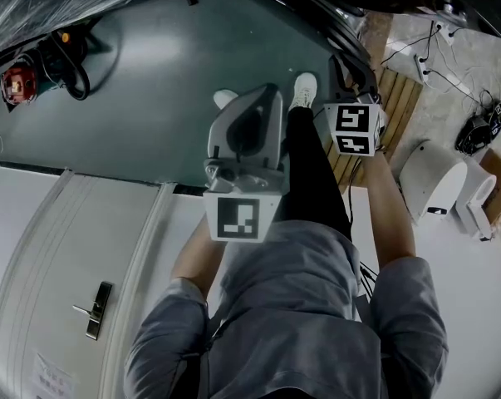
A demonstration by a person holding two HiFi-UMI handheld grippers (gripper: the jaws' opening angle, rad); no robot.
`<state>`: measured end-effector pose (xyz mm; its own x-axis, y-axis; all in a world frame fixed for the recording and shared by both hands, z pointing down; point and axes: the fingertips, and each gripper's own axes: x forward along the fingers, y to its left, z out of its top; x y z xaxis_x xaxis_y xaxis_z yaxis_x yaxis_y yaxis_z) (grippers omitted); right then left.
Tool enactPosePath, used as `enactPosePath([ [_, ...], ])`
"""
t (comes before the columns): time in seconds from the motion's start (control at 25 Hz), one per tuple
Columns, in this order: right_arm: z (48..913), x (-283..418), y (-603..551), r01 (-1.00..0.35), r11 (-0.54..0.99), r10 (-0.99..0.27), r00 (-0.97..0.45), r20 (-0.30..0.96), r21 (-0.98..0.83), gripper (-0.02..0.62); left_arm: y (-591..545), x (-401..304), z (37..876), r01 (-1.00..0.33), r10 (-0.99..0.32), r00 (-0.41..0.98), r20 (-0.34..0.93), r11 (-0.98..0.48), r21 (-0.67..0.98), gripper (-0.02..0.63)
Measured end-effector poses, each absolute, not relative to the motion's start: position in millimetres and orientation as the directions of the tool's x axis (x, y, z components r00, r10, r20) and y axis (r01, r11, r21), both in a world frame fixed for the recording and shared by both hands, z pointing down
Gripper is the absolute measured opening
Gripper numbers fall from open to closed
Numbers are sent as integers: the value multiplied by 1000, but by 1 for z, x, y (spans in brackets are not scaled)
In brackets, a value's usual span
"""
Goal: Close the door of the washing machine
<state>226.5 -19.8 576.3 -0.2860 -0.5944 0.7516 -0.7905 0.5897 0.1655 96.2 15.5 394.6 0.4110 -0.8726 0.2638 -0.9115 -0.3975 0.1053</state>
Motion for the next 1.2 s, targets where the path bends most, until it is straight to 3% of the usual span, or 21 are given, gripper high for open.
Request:
enactPosePath([
  [0.6,605,318,-54,-970,227,-709,-104,698,86,5,6,121,406,-906,-860,422,288,-414,90,-2],
  [1.0,602,334,-74,-987,141,-840,-81,536,72,3,-12,143,410,-911,-874,412,257,-403,93,-2],
  [1.2,609,346,-78,-988,123,-855,-61,516,88,3,-21,158,420,-908,-873,418,253,-408,93,-2],
])
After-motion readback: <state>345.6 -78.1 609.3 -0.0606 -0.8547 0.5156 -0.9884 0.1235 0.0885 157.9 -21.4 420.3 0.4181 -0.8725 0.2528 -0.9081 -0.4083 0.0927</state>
